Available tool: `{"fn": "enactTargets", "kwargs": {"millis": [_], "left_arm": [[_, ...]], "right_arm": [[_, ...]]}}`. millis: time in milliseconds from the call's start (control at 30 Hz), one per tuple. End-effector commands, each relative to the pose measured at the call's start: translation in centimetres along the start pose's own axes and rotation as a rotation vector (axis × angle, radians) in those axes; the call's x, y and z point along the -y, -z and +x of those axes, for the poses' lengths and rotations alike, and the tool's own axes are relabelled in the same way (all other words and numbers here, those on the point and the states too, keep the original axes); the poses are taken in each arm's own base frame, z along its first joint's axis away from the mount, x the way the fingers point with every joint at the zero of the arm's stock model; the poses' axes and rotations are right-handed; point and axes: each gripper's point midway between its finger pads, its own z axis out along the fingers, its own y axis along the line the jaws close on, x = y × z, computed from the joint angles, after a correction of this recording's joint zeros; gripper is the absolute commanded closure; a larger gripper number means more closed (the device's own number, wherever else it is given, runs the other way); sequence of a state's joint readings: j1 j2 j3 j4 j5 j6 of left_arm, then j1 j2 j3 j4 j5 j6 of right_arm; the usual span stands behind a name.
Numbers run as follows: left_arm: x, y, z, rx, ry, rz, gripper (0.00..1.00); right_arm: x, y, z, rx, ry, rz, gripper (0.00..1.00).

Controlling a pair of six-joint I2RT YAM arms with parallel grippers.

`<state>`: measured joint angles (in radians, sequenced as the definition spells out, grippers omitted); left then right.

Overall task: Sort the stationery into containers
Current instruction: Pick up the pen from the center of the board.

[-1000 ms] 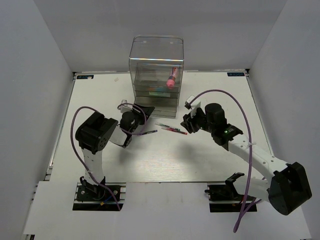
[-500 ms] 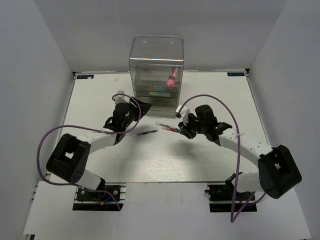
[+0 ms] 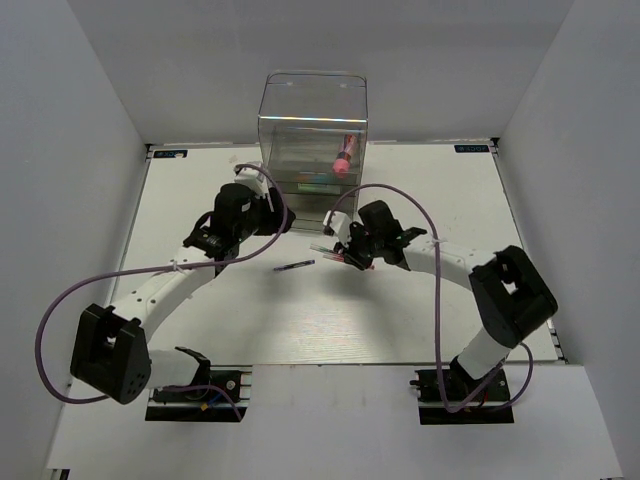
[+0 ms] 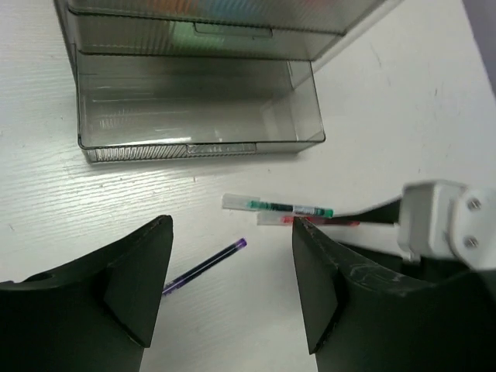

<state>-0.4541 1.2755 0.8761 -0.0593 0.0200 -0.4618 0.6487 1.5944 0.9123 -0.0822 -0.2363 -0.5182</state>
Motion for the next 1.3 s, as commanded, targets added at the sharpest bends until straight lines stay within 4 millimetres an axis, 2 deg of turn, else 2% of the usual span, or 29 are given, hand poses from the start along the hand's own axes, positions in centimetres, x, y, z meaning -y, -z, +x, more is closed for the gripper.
{"fn": "enactTargets", "kwargs": {"millis": [0,33,100,133,167,367,633,800,1000,1133,1267], "left_arm": [[1.0,1.0,0.1,-0.093,-0.211,0.082,0.27],[1.2,0.9,0.2,-0.108,-0.21,0.09,0.27],[1.6,1.0,0.4,-0.117,-0.209,0.116,0.27],[1.7,1.0,0.0,-0.11,-0.205,0.123,0.27],[1.9,1.4,-0.1,-0.11,-0.205,0.133,0.27],[2.9,2.9,-1.8,-0.043,-0.214,0.167,0.26],[2.7,2.2,-0.5,-0.086,-0.2,0.171,0.25],[2.8,2.5,-0.8,-0.076,-0.201,0.174,0.25],[2.7,2.5,-0.8,-0.073,-0.201,0.166,0.25],[2.7,2.5,-0.8,-0.073,-0.201,0.166,0.25],[2.5,2.4,-0.4,-0.081,-0.2,0.163,0.25]], "right_arm": [[2.5,-1.0,-2.5,0.026,0.022,0.063,0.65],[3.0,-1.2,-3.3,0.039,0.025,0.072,0.65],[3.2,-2.2,-3.4,0.026,0.007,0.068,0.62],[3.8,-2.3,-4.4,0.041,0.012,0.079,0.62],[3.7,-3.1,-3.9,0.025,0.009,0.072,0.6],[4.5,-4.6,-4.1,0.016,0.009,0.078,0.55],[3.8,-5.7,-3.9,0.005,-0.002,0.037,0.52],[3.6,-6.8,-3.1,-0.027,-0.002,0.022,0.51],[3.0,-7.4,-2.2,-0.057,0.0,-0.008,0.51],[2.4,-8.1,-0.7,-0.098,0.002,-0.028,0.51],[1.4,-8.4,0.5,-0.143,0.009,-0.073,0.65]]}}
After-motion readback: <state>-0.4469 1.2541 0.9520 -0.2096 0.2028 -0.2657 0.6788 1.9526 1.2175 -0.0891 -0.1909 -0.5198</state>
